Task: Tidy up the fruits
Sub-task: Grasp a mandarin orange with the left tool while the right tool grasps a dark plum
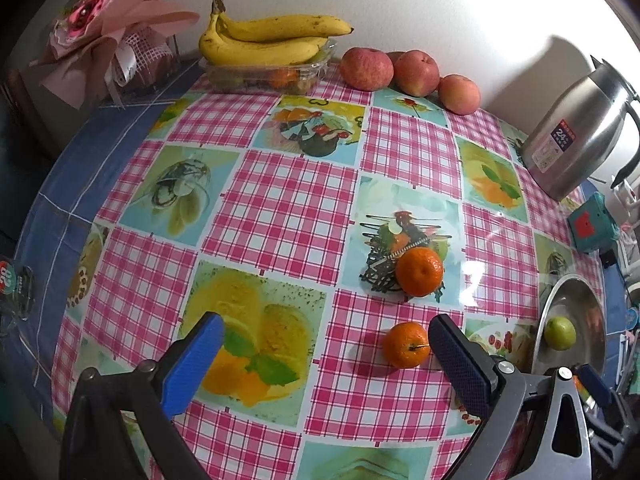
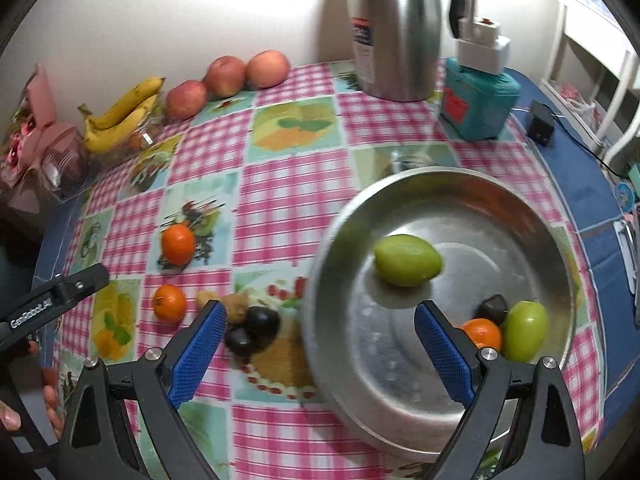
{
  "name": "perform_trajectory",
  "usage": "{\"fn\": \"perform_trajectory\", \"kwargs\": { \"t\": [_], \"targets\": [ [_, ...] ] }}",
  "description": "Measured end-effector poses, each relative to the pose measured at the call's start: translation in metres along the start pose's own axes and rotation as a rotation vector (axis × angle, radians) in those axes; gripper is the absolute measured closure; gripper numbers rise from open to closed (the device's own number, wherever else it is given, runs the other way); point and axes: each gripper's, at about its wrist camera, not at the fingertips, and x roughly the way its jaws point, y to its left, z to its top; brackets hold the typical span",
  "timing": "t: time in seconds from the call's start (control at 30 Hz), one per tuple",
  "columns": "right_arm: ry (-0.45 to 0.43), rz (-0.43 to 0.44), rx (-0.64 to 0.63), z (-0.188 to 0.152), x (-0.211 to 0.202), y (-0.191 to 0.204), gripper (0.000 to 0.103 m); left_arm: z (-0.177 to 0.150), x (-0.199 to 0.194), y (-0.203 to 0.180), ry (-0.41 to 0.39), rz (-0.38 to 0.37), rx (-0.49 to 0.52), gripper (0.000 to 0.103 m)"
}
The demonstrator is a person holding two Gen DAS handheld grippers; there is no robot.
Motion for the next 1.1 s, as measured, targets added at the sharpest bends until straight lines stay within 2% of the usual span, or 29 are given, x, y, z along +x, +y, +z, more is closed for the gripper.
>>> {"fn": "perform_trajectory", "kwargs": {
  "t": [0.1,0.4,0.57,0.67,0.8,0.87,0.93,1.0,1.1],
  "targets": [
    [0.008,0.029,-0.010,-0.001,0.004,0.011,0.008,0.000,0.005,0.000,0.005,-0.003,-0.002,0.000],
    [0.046,0.033,-0.041,-0.003,0.017,0.031,0.008,0.000,0.024,-0.007,0.022,-0.024,-0.013,0.000],
    [0.063,0.032,-0.043,-0.003,0.022,0.030,0.008,-0.001,0.036,-0.017,0.066,-0.055,0.015,0.000],
    [0.085,0.019,-0.047,-0.001,0.027,0.031,0.008,-0.002,0.042,-0.024,0.095,-0.040,0.046,0.000],
    [0.107,0.025,-0.061,0.000,0.033,0.032,0.008,-0.003,0.049,-0.027,0.136,-0.086,0.029,0.001],
    [0.109,0.001,-0.078,-0.001,0.034,0.033,0.008,-0.004,0.050,-0.030,0.142,-0.095,0.036,0.002],
    [0.113,-0.014,-0.078,-0.002,0.035,0.032,0.008,-0.005,0.051,-0.034,0.145,-0.096,0.041,0.007],
    [0.116,-0.002,-0.069,-0.002,0.034,0.030,0.008,-0.007,0.053,-0.035,0.158,-0.111,0.031,0.017],
    [0.103,-0.022,-0.077,-0.002,0.031,0.029,0.008,-0.009,0.057,-0.038,0.174,-0.107,0.037,0.024]
  ]
}}
